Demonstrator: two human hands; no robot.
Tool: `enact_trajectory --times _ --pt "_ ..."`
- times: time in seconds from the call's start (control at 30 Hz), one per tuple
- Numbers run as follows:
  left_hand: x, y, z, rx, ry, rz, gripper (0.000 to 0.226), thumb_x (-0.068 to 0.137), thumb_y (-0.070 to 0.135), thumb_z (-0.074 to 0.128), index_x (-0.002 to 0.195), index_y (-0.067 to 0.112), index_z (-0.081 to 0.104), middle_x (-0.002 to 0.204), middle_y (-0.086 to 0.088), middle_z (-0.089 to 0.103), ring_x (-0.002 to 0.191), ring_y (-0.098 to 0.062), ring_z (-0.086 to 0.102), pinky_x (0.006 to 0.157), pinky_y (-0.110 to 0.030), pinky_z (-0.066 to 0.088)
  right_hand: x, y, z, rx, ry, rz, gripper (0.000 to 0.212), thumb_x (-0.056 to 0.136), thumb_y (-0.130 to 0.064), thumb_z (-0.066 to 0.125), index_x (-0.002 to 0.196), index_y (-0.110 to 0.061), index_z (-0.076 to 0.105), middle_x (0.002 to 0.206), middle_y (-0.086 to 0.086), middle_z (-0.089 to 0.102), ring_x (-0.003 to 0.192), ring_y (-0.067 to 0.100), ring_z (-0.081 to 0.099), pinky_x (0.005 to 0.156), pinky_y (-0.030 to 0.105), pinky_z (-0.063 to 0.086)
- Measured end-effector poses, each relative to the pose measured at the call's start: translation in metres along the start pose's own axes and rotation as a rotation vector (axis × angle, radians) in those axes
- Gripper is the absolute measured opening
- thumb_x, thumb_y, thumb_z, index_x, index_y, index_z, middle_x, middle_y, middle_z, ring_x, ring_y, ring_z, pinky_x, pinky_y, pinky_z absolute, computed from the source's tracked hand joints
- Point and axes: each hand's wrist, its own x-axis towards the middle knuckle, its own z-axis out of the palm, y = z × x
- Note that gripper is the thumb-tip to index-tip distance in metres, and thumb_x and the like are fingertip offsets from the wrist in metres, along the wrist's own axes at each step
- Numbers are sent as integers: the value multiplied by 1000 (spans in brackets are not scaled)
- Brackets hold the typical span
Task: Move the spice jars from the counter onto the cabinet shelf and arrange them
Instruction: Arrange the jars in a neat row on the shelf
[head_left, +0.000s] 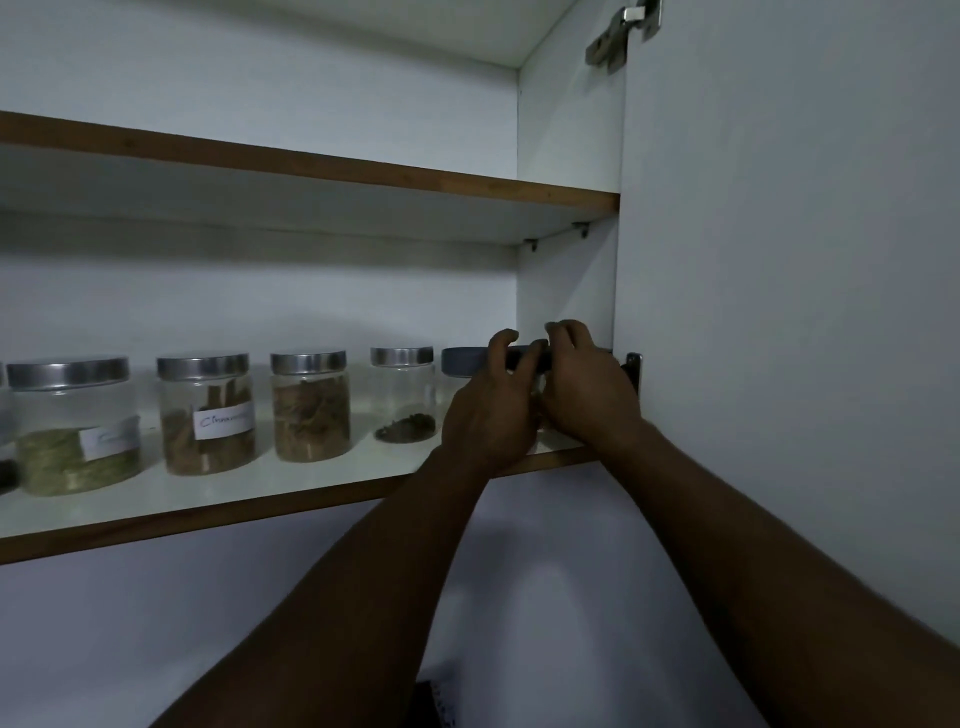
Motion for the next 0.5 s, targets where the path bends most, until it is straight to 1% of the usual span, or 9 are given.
enact_trajectory --times 0.03,0.07,0.13,0.2,0.27,0.3,0.37,0.43,0.5 --pt "3 0 3 14 1 -14 87 82 27 81 156 21 34 165 -11 17 111 -32 63 65 -37 54 9 1 -1 -45 -13 -12 75 83 -22 75 149 -8 42 152 12 42 113 35 63 88 45 56" --pt "5 -1 5 28 -1 -32 87 83 27 80 156 19 33 166 -10 17 108 -32 65 64 -36 52 17 2 -2 -98 -26 -36 65 85 -21 71 144 -8 47 145 13 49 110 35 64 88 44 56" --pt "9 -2 8 61 -5 -57 83 85 25 77 156 16 33 166 -8 19 98 -30 68 60 -33 45 30 -1 -3 -218 -56 -106 42 90 -23 66 129 -8 57 123 13 61 102 31 65 82 39 55" --pt "10 -2 11 95 0 -54 76 86 19 74 153 13 37 165 -7 23 87 -29 68 57 -33 44 40 -2 -6 -349 -63 -165 30 93 -26 63 116 -8 62 108 12 65 96 27 64 73 36 51" --pt "9 0 10 119 9 -40 70 86 13 69 150 12 40 163 -8 27 81 -30 67 56 -36 47 45 0 -11 -464 -65 -211 21 93 -24 61 107 -8 65 100 11 66 96 26 60 68 34 46" --pt "8 0 11 123 10 -39 70 86 11 68 150 12 41 162 -8 28 82 -31 67 57 -37 49 46 2 -12 -499 -82 -223 18 92 -21 61 104 -9 66 99 11 66 97 26 59 68 33 46" --pt "7 0 13 143 7 -34 72 85 10 68 151 14 40 160 -8 30 85 -31 67 63 -39 54 49 7 -13 -502 -117 -242 16 92 -18 60 103 -9 69 98 11 67 97 26 59 72 34 50" --pt "5 -2 14 151 3 -32 74 85 9 69 152 14 38 157 -7 33 89 -30 67 69 -41 58 53 10 -14 -443 -152 -249 19 93 -20 61 103 -9 73 95 11 69 92 26 62 76 37 55" --pt "5 -2 15 151 2 -28 77 84 9 70 153 13 37 155 -7 35 93 -29 67 72 -42 59 56 12 -15 -343 -164 -236 21 94 -23 64 105 -10 76 94 11 71 87 25 65 78 38 56"
